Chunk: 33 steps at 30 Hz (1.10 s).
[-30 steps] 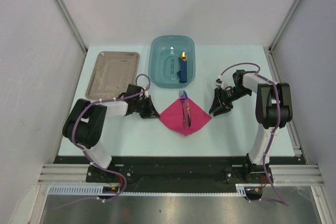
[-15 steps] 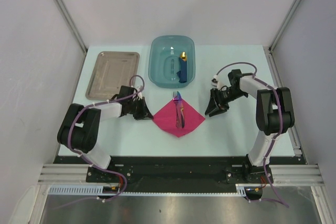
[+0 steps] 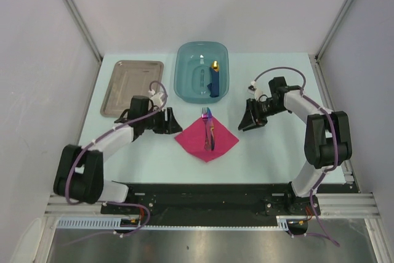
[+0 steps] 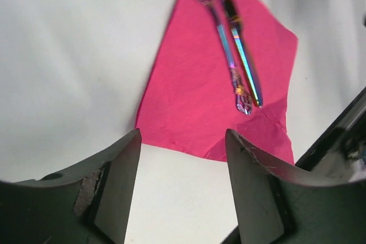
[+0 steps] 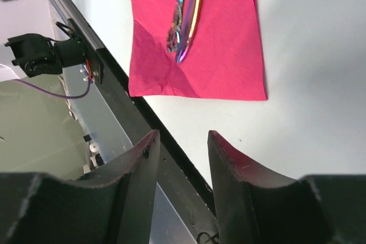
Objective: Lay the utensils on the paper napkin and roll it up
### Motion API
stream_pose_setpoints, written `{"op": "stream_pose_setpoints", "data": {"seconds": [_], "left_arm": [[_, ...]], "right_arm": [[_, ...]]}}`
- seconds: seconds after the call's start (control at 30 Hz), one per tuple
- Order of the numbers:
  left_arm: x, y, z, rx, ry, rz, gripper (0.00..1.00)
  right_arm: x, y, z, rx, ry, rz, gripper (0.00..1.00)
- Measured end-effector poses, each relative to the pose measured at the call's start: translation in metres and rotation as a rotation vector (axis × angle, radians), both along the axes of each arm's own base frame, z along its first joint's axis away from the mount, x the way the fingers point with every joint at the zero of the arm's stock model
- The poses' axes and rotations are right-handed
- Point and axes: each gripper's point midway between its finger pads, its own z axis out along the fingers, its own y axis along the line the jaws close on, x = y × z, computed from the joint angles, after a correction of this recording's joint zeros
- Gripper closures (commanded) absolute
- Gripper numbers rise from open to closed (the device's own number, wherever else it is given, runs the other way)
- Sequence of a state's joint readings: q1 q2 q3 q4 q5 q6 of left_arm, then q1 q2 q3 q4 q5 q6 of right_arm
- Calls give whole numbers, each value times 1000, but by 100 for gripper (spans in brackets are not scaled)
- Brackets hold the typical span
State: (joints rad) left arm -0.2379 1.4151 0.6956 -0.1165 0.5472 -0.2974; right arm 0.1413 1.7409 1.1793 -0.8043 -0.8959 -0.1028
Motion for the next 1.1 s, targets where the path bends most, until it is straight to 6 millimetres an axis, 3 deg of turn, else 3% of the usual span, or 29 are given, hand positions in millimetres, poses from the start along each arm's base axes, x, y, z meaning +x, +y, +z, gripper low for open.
{"op": "stream_pose_setpoints", "data": {"seconds": [0.13,0.23,0.37,0.5,0.7,0.9,1.03,1.1], "left_arm": [[-11,-22,44,49,-299,-226,34],[-48,-58,62,90,-557,-506,33],[-108,-89,54,123,-808,-862,33],[-129,-96,30,192,-897,-1037,34],[-135,-114,6,268,-970,-1165,43],[-125,-122,-16,332,-967,-1194,71],[-106,-132,-14,358,-961,-1140,95],[-96,-136,-9,356,-956,-1098,98]], "right_arm": [[3,8,6,26,-26,4,62],[1,17,5,42,-29,20,67],[-7,29,5,57,-17,48,69],[-14,35,1,69,-3,62,70],[-28,37,-10,74,65,50,71],[-33,40,-12,84,84,49,71],[-33,40,-12,86,85,47,71],[-33,40,-13,86,87,46,71]]}}
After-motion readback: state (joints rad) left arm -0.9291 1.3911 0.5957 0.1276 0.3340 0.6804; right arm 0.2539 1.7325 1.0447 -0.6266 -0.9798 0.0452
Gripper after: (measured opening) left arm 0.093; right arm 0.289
